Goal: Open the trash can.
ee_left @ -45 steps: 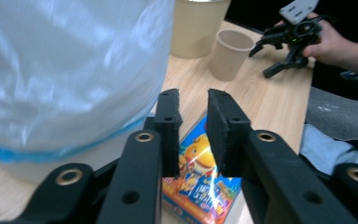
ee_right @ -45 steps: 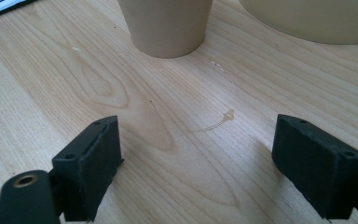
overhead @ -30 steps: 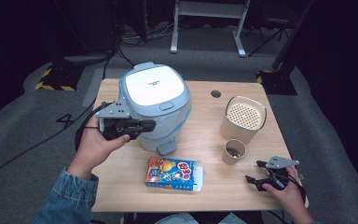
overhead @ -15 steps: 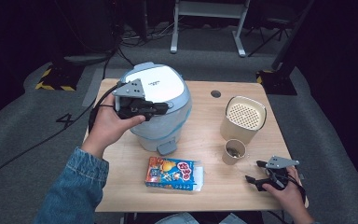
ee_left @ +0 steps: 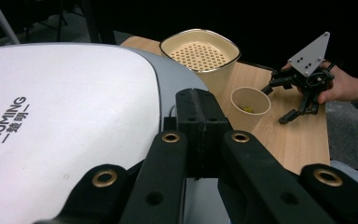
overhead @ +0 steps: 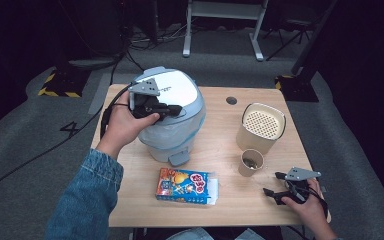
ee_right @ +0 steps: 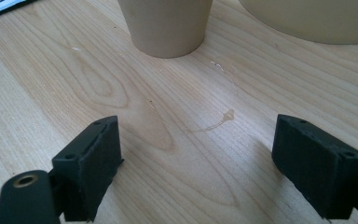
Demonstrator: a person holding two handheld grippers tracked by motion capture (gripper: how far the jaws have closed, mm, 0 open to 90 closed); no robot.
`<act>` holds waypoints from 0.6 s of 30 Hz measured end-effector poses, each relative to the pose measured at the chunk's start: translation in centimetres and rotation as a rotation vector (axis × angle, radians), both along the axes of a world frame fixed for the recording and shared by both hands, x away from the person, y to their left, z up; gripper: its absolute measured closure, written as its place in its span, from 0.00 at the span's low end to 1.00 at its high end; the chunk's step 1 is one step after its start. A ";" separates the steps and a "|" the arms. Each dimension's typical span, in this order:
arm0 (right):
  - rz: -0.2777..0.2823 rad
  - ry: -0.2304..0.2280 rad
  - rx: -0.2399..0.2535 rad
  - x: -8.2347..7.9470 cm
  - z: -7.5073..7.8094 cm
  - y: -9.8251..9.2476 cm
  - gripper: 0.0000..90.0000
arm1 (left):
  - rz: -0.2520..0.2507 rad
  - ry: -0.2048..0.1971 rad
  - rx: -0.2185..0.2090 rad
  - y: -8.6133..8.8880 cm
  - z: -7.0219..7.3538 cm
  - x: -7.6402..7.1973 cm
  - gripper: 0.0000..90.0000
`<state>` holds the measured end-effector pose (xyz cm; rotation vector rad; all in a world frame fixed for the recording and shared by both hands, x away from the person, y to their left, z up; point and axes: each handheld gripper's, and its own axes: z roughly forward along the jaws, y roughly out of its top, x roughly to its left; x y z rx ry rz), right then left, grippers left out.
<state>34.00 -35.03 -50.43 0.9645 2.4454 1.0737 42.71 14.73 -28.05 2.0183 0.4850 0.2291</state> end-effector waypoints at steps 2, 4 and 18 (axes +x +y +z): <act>0.000 0.000 0.000 0.0 0.0 0.0 0.17 | -0.001 -0.002 0.004 0.0 0.0 0.0 1.00; 0.000 0.000 0.000 0.0 0.0 0.0 0.17 | -0.002 -0.008 0.015 -0.1 0.1 0.0 1.00; 0.001 0.000 -0.001 0.0 0.0 0.0 0.17 | 0.002 -0.016 0.073 -0.5 0.4 -0.2 1.00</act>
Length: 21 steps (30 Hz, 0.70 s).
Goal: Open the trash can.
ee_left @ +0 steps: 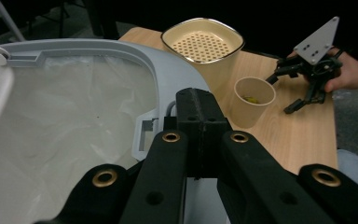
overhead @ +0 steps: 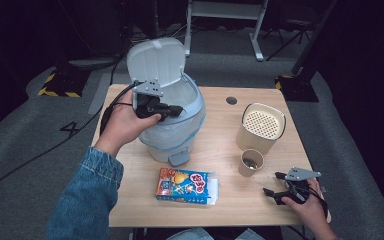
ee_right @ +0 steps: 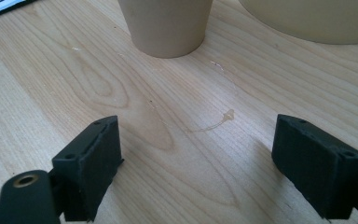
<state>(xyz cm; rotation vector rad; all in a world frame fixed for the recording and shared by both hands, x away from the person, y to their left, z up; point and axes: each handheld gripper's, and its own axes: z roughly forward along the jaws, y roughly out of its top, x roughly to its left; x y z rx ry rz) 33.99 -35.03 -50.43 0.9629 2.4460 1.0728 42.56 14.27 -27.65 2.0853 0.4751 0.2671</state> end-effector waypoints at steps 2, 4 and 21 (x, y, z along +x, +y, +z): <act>0.000 -0.001 -0.001 0.0 0.0 0.0 0.18 | 0.003 0.001 -0.005 0.0 0.0 0.0 1.00; 0.000 -0.001 -0.001 0.0 0.0 0.0 0.18 | 0.000 0.006 -0.022 0.1 -0.2 0.0 1.00; 0.007 -0.007 0.010 -0.7 0.7 0.5 0.41 | -0.020 -0.039 -0.113 1.1 -1.2 -5.4 0.49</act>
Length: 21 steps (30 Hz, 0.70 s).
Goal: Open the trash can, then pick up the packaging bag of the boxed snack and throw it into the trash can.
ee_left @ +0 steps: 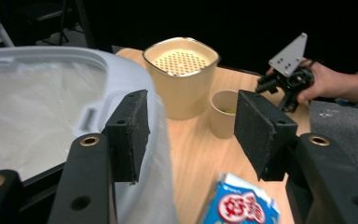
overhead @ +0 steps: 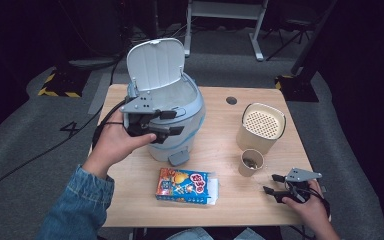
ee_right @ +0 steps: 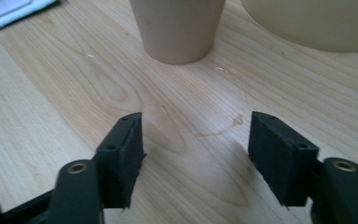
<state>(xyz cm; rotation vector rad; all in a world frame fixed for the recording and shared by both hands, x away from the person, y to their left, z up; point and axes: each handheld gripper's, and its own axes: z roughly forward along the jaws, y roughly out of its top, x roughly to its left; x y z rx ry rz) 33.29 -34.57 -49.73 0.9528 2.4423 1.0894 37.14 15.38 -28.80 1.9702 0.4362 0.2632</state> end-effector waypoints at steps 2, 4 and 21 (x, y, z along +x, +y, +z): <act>0.012 -0.002 0.006 -0.2 0.2 0.2 0.43 | -0.001 -0.004 0.002 0.2 -0.2 -0.5 0.48; 0.047 -0.012 0.022 -0.8 0.9 0.9 0.44 | 0.000 -0.007 0.004 0.5 -0.7 -1.3 0.45; 0.209 -0.012 0.106 -2.7 3.4 6.2 0.41 | 0.070 0.002 0.026 3.8 -7.8 -3.9 0.42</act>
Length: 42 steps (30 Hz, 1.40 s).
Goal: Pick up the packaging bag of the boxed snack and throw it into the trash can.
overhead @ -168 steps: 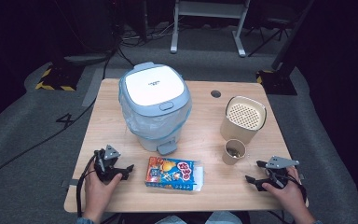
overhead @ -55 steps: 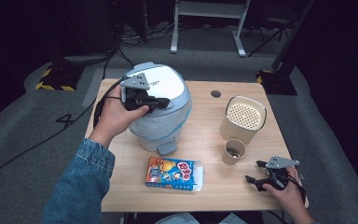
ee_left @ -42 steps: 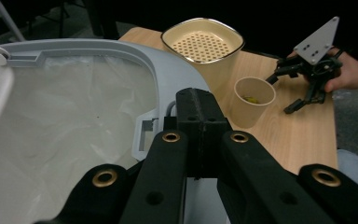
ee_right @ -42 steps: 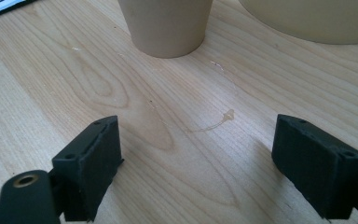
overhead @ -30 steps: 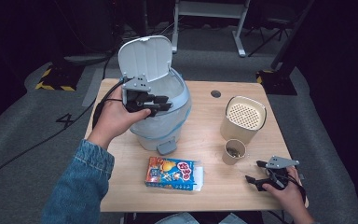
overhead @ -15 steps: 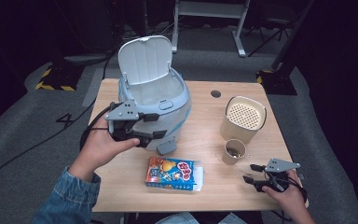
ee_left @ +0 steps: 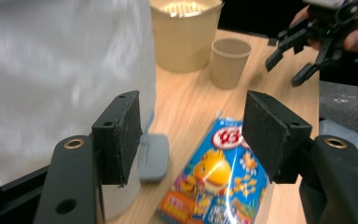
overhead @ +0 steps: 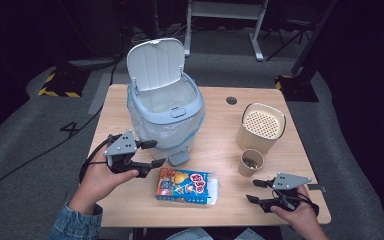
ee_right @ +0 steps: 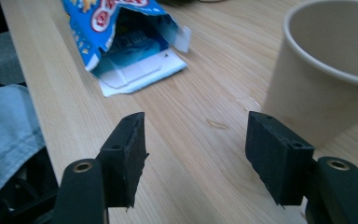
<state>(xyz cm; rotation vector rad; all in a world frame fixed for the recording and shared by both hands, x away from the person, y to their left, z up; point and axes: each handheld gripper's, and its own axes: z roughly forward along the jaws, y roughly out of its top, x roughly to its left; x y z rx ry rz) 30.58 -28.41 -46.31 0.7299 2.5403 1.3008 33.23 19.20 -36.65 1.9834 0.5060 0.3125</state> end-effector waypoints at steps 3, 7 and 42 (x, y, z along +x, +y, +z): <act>0.016 0.010 0.010 0.0 0.4 1.0 0.41 | 0.022 0.019 0.007 0.7 -1.9 -0.3 0.42; 0.051 0.010 0.008 0.1 0.7 2.2 0.42 | 0.051 0.053 0.030 1.4 -4.6 -0.6 0.42; 0.204 0.162 -0.016 2.9 -1.7 11.5 0.46 | 0.062 0.177 0.261 2.9 -13.7 1.0 0.41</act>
